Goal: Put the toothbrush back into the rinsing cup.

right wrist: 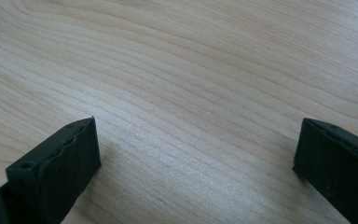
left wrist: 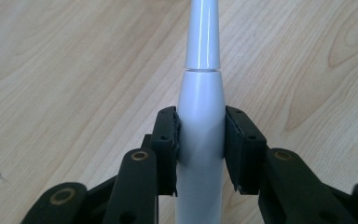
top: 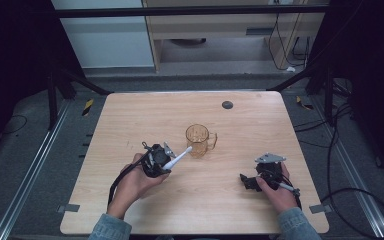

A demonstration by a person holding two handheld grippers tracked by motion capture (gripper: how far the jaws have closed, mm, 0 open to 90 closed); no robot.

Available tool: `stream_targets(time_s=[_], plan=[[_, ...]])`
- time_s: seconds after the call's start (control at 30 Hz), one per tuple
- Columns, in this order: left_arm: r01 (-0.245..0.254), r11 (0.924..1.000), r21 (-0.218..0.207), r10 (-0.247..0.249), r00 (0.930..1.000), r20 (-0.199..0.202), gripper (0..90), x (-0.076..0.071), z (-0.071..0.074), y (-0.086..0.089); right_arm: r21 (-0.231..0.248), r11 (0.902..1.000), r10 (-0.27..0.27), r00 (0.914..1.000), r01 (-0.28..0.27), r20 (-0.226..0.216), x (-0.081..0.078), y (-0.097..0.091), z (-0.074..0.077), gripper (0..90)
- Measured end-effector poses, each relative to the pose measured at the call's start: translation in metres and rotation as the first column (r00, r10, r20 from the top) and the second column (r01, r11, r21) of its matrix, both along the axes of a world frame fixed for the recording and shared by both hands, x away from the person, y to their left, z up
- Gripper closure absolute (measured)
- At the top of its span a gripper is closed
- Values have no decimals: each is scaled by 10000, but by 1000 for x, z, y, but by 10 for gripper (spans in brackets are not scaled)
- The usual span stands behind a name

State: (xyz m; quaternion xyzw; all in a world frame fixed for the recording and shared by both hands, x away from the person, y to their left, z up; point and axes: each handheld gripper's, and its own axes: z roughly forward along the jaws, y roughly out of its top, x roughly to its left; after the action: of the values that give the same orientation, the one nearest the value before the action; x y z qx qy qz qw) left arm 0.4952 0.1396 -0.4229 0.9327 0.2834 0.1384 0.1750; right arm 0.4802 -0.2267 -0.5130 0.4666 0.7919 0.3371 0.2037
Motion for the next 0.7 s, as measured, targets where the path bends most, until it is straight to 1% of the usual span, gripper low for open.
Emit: stream_targets(time_s=[0.13,0.27,0.47,0.5,0.53,0.57,0.7], plan=[[-71,9999,-121,72,10000,38,667,5,0,-1,3,10000,-4,10000,4,2,0,0,0,3],[-297,9989,-369,304,9994,188,667,6,2,0,0,10000,-2,10000,2,3,0,0,0,3],[-511,9950,-855,566,9964,632,667,7,16,2,6,10000,-6,10000,6,1,0,0,0,3],[-562,9934,-995,640,9950,769,668,7,18,1,7,10000,-7,10000,7,-3,0,0,0,3],[-587,9926,-1063,679,9941,849,667,7,19,0,139,9999,-76,9999,78,-143,-1,1,1,3],[-575,9924,-1087,675,9936,909,667,8,21,0,56,10000,-29,10000,29,-49,0,0,0,3],[-634,9895,-1301,775,9913,1062,667,14,23,-2,59,10000,-34,10000,34,-51,0,0,0,3]])
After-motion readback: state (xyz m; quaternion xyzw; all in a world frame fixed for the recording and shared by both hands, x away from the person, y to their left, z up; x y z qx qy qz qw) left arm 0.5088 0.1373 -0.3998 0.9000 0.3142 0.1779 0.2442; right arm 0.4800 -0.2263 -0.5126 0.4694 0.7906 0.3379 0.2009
